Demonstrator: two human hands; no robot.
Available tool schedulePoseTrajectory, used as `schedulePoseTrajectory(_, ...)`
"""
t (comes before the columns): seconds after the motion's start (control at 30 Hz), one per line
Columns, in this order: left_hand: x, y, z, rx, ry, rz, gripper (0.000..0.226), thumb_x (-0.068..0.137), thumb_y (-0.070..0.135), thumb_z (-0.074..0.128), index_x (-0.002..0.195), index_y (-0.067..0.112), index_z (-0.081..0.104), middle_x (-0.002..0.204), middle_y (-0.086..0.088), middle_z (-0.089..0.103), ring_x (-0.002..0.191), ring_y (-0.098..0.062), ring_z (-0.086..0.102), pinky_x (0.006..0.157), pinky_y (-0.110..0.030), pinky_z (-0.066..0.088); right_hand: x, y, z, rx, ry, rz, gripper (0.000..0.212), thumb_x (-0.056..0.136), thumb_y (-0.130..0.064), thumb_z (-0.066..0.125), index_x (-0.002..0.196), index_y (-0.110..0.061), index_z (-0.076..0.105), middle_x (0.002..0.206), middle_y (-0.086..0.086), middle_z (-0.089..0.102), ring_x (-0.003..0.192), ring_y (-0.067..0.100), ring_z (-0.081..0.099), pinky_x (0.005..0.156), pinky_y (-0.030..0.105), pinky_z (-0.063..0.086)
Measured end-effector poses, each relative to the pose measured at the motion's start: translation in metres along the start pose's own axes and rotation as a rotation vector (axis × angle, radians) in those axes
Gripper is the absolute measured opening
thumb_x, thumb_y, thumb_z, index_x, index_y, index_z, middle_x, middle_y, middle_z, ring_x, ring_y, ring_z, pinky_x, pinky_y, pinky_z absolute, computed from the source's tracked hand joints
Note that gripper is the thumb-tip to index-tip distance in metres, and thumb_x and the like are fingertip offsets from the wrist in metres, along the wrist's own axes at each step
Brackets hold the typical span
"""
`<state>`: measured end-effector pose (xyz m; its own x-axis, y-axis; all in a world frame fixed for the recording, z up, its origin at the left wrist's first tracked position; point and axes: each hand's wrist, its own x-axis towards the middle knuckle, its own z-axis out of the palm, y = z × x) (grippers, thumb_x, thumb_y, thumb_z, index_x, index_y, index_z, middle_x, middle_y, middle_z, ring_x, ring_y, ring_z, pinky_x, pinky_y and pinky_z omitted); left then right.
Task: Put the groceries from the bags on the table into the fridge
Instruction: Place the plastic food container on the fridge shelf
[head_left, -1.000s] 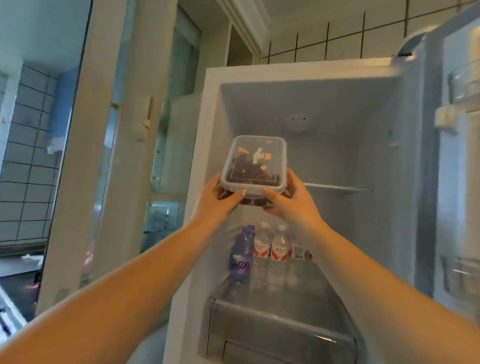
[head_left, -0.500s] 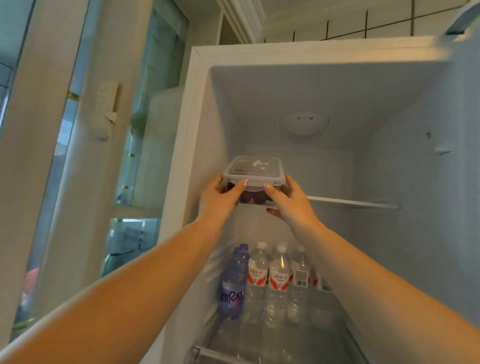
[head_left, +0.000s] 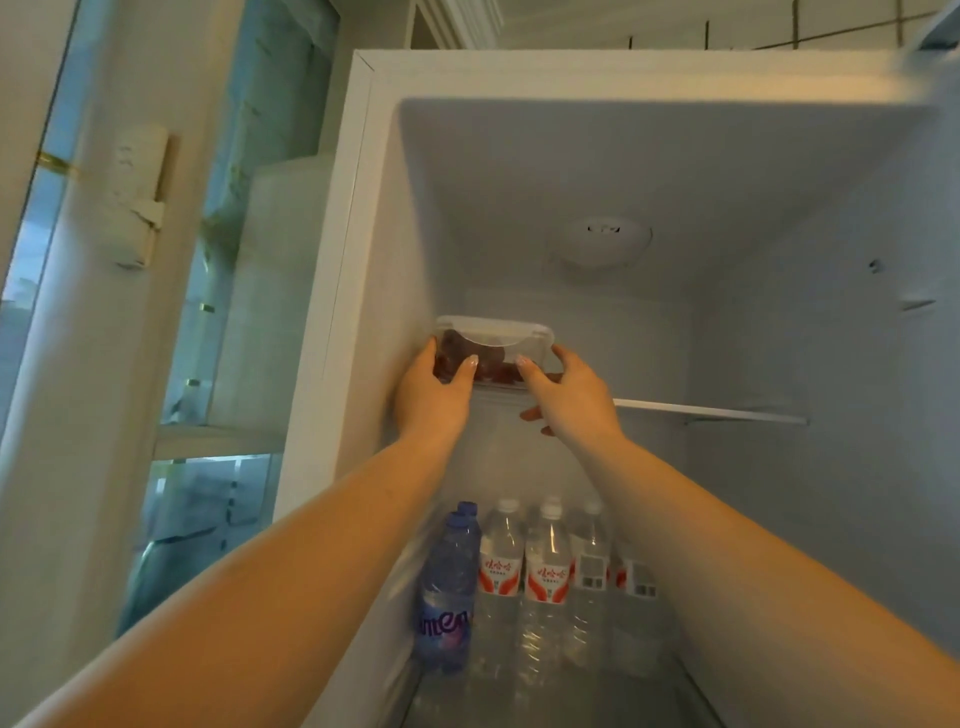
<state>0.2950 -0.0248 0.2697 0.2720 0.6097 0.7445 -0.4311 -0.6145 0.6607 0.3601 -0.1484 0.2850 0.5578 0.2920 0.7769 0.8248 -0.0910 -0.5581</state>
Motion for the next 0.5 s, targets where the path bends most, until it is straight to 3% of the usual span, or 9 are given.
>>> schedulePoseTrajectory(0.1, -0.013, -0.005, -0.002, 0.228, 0.024, 0.120, 0.068, 0.087, 0.037, 0.061, 0.144, 0.013, 0.032, 0.147, -0.008, 0.037, 0.135, -0.024, 0.034, 0.113, -0.039, 0.027, -0.004, 0.010, 0.000, -0.038, 0.101, -0.025, 0.065, 0.088, -0.049, 0.053, 0.142, -0.021, 0.031, 0.130, 0.001, 0.052, 0.096, 0.016, 0.062, 0.079, 0.028, 0.047)
schedulePoseTrajectory(0.2, -0.039, -0.014, -0.011, 0.639, -0.021, 0.397, 0.086, 0.091, 0.045, 0.050, 0.149, 0.014, -0.005, 0.158, -0.006, -0.008, 0.145, -0.022, -0.005, 0.116, -0.036, 0.001, -0.023, 0.026, -0.002, -0.310, 0.218, -0.379, 0.064, 0.088, -0.042, 0.056, 0.142, -0.020, 0.031, 0.144, 0.003, 0.034, 0.118, 0.020, 0.047, 0.095, 0.034, 0.041)
schedulePoseTrajectory(0.3, -0.050, -0.024, -0.012, 0.987, -0.145, 0.511, 0.091, 0.092, 0.054, 0.038, 0.135, 0.015, -0.033, 0.144, -0.005, -0.041, 0.138, -0.023, -0.030, 0.116, -0.046, -0.009, -0.031, 0.046, 0.000, -0.750, 0.204, -0.723, 0.073, 0.081, -0.037, 0.065, 0.142, -0.012, 0.033, 0.151, 0.014, 0.026, 0.135, 0.028, 0.032, 0.105, 0.043, 0.032)
schedulePoseTrajectory(0.4, -0.045, -0.029, -0.008, 1.121, -0.204, 0.503, 0.093, 0.093, 0.056, 0.035, 0.132, 0.013, -0.038, 0.140, -0.008, -0.045, 0.135, -0.026, -0.035, 0.115, -0.048, -0.011, -0.030, 0.053, 0.005, -0.936, 0.134, -0.734, 0.082, 0.075, -0.038, 0.071, 0.143, -0.012, 0.033, 0.152, 0.015, 0.026, 0.140, 0.029, 0.026, 0.109, 0.054, 0.023)
schedulePoseTrajectory(0.5, -0.041, -0.034, -0.006, 1.137, -0.212, 0.510, 0.093, 0.093, 0.055, 0.036, 0.132, 0.013, -0.036, 0.139, -0.008, -0.046, 0.135, -0.026, -0.035, 0.114, -0.046, -0.013, -0.026, 0.054, 0.009, -1.007, 0.113, -0.678, 0.086, 0.072, -0.039, 0.072, 0.143, -0.011, 0.033, 0.152, 0.013, 0.027, 0.141, 0.027, 0.025, 0.109, 0.057, 0.021)
